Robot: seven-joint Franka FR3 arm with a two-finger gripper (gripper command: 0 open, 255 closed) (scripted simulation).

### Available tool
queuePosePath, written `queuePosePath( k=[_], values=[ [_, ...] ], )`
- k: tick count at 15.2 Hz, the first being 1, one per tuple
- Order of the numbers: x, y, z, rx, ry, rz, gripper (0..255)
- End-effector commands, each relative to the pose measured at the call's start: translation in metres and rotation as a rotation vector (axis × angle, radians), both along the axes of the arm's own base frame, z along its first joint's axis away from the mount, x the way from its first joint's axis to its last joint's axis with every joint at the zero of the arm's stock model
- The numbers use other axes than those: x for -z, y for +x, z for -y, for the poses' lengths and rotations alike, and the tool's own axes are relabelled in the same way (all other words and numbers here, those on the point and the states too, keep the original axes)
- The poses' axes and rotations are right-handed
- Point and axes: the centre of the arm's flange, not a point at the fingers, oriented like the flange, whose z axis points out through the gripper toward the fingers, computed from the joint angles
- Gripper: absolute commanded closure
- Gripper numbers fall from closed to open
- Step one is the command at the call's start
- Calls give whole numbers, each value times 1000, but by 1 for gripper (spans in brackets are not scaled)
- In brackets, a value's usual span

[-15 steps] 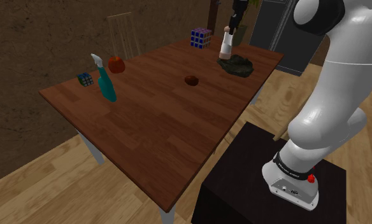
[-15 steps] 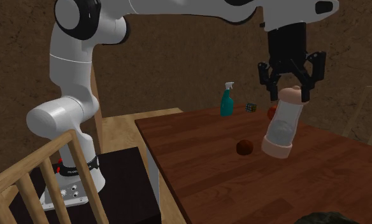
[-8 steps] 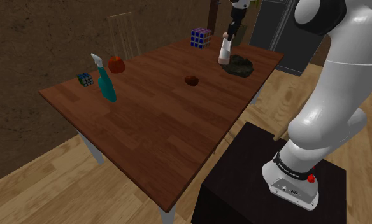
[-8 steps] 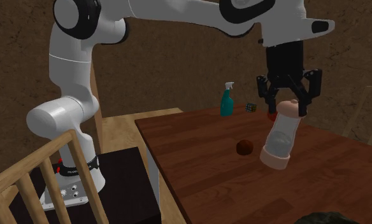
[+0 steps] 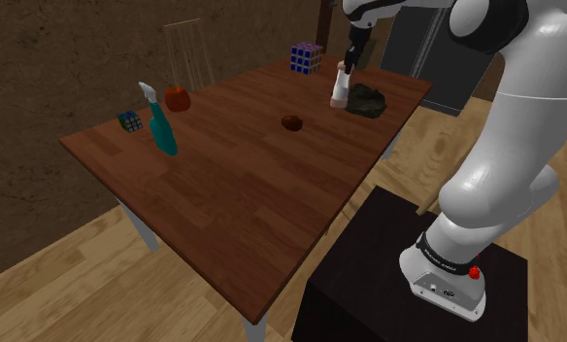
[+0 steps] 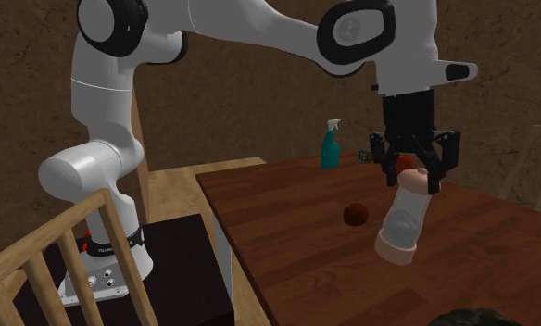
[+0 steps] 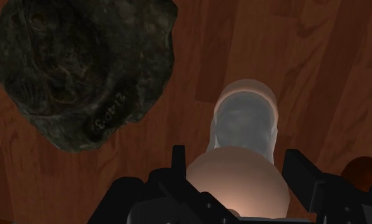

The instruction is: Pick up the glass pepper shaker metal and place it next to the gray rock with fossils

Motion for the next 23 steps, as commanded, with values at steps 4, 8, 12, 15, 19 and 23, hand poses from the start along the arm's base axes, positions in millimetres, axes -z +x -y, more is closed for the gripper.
queuePosePath(
  k=[4,8,12,15,19,23],
  values=[
    [26,0,-1,0,-1,1,255],
    [47,0,-1,0,-1,1,255],
    [61,0,-1,0,-1,1,255],
    [61,0,-1,0,-1,1,255],
    [61,0,-1,0,-1,1,255],
    [61,0,-1,0,-1,1,0]
  ],
)
